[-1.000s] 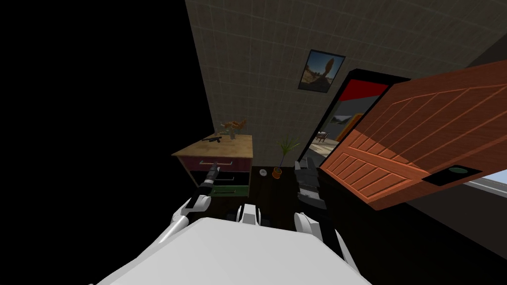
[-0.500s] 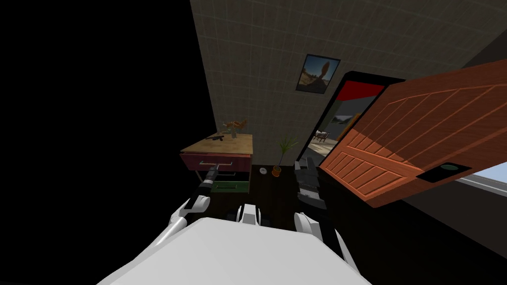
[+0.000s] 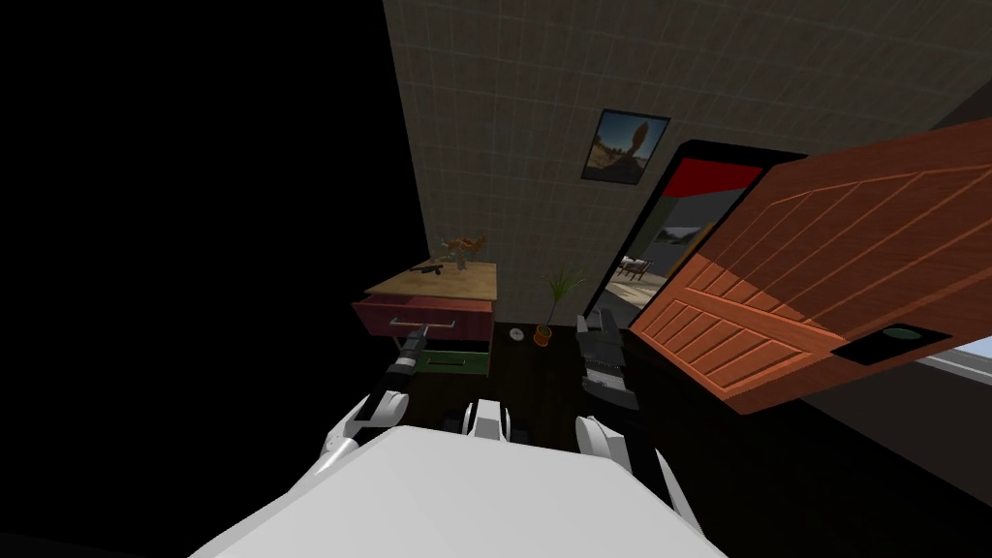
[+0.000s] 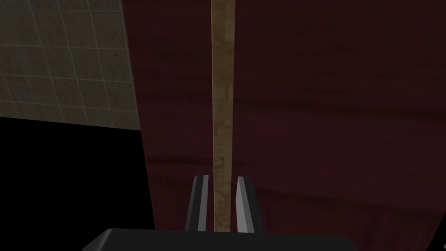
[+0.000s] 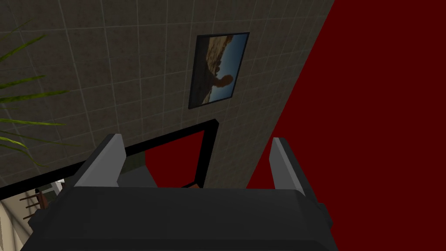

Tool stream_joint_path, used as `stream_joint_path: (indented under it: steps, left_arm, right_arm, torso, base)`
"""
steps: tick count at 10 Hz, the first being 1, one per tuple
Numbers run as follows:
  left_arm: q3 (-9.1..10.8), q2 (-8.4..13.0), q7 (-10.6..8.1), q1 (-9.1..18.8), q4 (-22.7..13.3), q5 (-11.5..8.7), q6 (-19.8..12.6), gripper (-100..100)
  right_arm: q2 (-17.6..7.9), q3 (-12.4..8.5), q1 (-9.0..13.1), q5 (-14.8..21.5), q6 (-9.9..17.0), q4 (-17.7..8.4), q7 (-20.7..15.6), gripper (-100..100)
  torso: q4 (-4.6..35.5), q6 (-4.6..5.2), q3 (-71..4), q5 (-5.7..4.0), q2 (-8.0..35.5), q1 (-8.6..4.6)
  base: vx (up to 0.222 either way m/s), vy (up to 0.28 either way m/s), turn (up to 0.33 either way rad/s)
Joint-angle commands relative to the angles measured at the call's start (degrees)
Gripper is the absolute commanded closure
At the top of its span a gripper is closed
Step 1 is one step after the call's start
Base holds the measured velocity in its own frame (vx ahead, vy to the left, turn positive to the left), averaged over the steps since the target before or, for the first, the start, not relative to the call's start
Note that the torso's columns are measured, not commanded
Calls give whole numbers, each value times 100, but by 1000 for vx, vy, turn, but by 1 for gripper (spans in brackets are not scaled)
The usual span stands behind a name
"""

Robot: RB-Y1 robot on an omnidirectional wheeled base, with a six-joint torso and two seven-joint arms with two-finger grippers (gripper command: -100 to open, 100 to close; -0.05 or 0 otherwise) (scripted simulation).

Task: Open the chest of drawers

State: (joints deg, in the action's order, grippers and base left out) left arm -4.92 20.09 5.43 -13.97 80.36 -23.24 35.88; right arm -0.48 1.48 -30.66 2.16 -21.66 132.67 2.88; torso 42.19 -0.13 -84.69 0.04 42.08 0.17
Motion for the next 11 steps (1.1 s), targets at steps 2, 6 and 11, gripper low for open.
stream_joint_path:
  steps: [2,6,11]
  left_arm:
    - [101,-170,-376,-307,236,613,42,100]
    - [217,-385,-870,-722,553,1310,120,100]
    - [391,-708,-1609,-1343,1027,2187,236,100]
  right_arm:
    - [0,0,0,0,0,0,0,0]
    - [0,0,1,0,0,0,0,0]
    - [0,0,1,0,0,0,0,0]
  torso:
    - [2,0,12,3,18,2]
    - [0,-1,9,4,13,5]
    - [2,6,9,3,13,2]
  base:
    - [38,4,76]
    - [24,6,75]
    - [30,3,78]
